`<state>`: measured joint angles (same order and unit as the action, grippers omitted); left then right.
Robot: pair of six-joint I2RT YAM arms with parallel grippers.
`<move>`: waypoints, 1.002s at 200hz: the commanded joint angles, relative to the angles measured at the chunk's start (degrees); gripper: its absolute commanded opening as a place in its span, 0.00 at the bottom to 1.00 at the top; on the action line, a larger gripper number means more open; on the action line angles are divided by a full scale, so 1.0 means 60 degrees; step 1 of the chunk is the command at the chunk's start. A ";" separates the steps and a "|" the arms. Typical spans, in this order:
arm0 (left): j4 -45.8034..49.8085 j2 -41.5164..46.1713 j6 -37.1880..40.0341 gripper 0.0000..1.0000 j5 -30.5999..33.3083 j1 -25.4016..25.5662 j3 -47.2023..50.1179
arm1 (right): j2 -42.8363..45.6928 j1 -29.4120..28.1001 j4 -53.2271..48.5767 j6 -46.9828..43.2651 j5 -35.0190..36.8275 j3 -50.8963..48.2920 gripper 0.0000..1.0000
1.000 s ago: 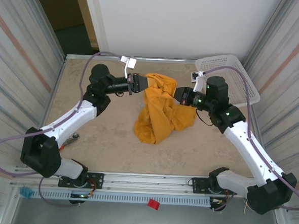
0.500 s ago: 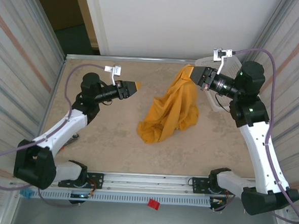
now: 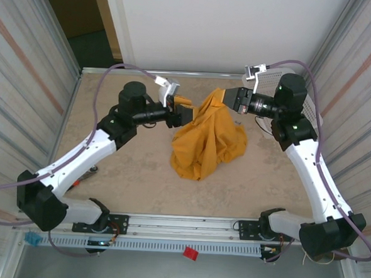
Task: Fold the inside-out t-shirt
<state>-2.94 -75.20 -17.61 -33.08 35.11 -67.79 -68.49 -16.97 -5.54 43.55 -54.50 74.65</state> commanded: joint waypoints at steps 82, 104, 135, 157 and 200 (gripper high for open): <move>0.0664 -0.0988 0.1307 0.45 0.0225 0.0314 -0.0870 | -0.0252 -0.0630 0.0371 -0.0001 -0.0271 0.0179 0.00; 0.0847 -0.1121 0.1461 0.00 0.0190 0.0258 -0.0984 | -0.0195 -0.0218 0.0157 -0.0220 -0.0417 -0.0079 0.00; 0.0226 -0.0608 0.0418 0.00 -0.1239 -0.0570 -0.0693 | -0.0412 0.0794 -0.0094 -0.0560 -0.0234 -0.1040 0.00; -0.1527 -0.0431 -0.1551 0.00 -0.3351 -0.1233 -0.0377 | -0.1298 0.0901 -0.0682 -0.1117 0.0477 -0.1039 0.00; -0.5237 -0.0756 -0.4903 0.00 -0.4797 -0.1428 0.0003 | -0.1887 0.0663 -0.1240 -0.1392 0.1245 -0.0782 0.55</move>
<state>-18.28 -80.25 -33.17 -53.21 26.28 -68.47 -82.13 -12.40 -10.26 37.82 -50.24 68.69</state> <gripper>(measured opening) 0.049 0.512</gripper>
